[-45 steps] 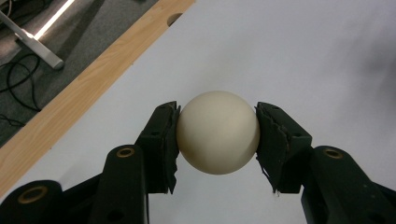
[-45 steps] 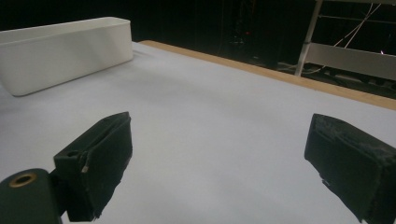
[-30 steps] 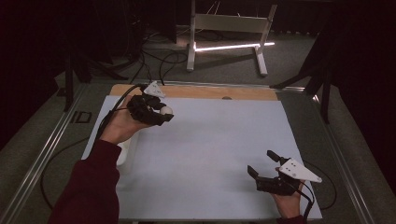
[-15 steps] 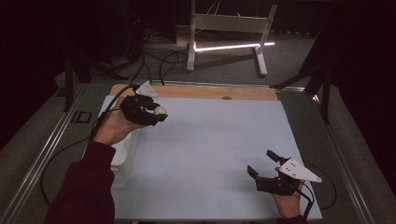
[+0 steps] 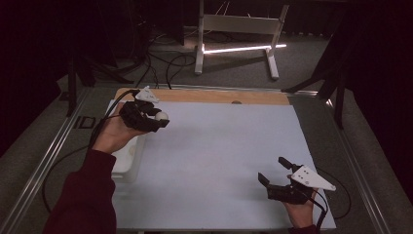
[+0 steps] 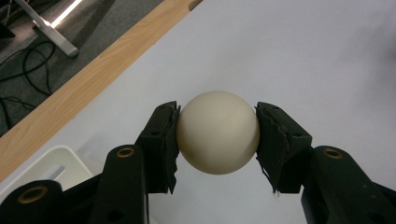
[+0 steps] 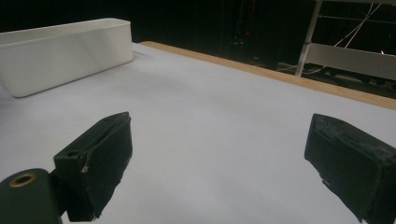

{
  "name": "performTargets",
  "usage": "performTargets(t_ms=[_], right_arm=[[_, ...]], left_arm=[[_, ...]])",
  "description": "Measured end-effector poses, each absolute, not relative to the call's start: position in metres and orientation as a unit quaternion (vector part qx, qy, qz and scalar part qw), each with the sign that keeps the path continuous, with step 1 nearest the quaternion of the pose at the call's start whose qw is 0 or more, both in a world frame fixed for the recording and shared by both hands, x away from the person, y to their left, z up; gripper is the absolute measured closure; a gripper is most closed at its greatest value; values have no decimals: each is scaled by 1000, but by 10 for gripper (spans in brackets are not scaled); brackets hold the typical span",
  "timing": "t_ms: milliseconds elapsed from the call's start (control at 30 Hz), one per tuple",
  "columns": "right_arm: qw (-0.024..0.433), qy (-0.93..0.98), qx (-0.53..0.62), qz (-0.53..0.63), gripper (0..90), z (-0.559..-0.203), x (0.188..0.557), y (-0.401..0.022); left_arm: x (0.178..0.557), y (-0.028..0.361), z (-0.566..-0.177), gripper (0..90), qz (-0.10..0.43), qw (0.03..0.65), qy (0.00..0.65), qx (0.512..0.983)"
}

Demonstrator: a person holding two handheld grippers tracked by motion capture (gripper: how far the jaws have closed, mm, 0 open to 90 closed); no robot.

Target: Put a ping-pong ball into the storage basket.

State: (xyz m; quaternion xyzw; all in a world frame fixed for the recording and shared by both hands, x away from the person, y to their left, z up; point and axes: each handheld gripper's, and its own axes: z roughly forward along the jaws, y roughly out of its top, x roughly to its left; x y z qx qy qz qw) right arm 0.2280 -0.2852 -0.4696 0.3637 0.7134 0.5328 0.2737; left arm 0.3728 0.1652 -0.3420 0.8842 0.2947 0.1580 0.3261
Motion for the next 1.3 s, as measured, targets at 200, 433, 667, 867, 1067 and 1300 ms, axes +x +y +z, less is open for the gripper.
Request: performTargets(t_ms=[200, 433, 667, 867, 1067, 1300], right_arm=[[273, 712, 365, 534, 72, -470, 228, -285], [273, 712, 364, 534, 72, -469, 228, -285], [273, 711, 364, 535, 72, -469, 228, -285], [273, 712, 363, 535, 72, -469, 228, -284], [272, 712, 365, 535, 72, -469, 228, -284], [273, 712, 364, 535, 72, -470, 228, -285]], left_arm=[[371, 170, -342, 517, 161, 325, 298, 883], [370, 175, -343, 517, 164, 323, 304, 881], [370, 181, -349, 517, 163, 321, 314, 879], [368, 186, -350, 517, 164, 323, 317, 876], [368, 190, -352, 517, 164, 321, 322, 875], [367, 192, -353, 517, 167, 318, 323, 876]])
